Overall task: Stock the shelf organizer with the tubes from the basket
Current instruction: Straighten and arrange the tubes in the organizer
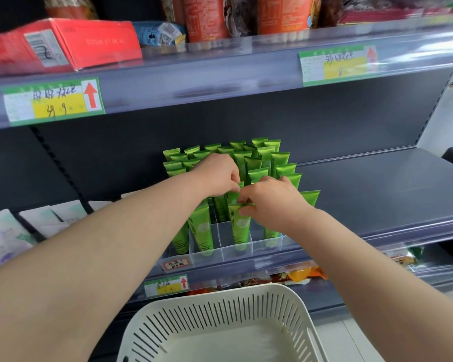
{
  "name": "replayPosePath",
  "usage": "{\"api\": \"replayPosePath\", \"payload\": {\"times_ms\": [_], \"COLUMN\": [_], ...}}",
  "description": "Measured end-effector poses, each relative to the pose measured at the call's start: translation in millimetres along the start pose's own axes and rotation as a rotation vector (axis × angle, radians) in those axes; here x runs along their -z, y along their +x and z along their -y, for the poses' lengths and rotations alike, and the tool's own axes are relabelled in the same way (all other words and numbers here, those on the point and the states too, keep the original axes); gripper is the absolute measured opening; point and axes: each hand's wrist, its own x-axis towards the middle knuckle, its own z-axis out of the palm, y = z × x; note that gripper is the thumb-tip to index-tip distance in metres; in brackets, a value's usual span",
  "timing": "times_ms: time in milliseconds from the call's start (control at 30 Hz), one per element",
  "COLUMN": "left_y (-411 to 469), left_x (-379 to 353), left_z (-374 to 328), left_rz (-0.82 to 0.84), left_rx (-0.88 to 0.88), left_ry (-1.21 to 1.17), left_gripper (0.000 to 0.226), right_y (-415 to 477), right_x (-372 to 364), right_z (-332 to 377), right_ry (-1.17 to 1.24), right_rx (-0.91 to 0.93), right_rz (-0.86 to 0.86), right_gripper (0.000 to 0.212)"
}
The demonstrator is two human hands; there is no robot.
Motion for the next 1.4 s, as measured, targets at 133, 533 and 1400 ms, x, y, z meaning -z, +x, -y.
{"api": "replayPosePath", "payload": {"times_ms": [133,533,1400], "left_y": [1,10,-21], "left_x": [3,2,35], "left_z": [0,17,34], "left_rz": [-0.001,-0.073,-0.217], "left_rx": [0.013,0.19,0.109], "left_ry": [-0.039,0.152,-0.114], "left_gripper": [0.01,0.01,0.014], "right_y": [0,7,14], "right_x": [0,3,14], "right_z": [0,-17,20], "right_ry": [-0.005,0.04,0.075], "right_rx": [0.001,-0.069,0.004], "right_rz": [0.005,-0.105,-0.166], "right_gripper": [0.026,0.023,0.029]}}
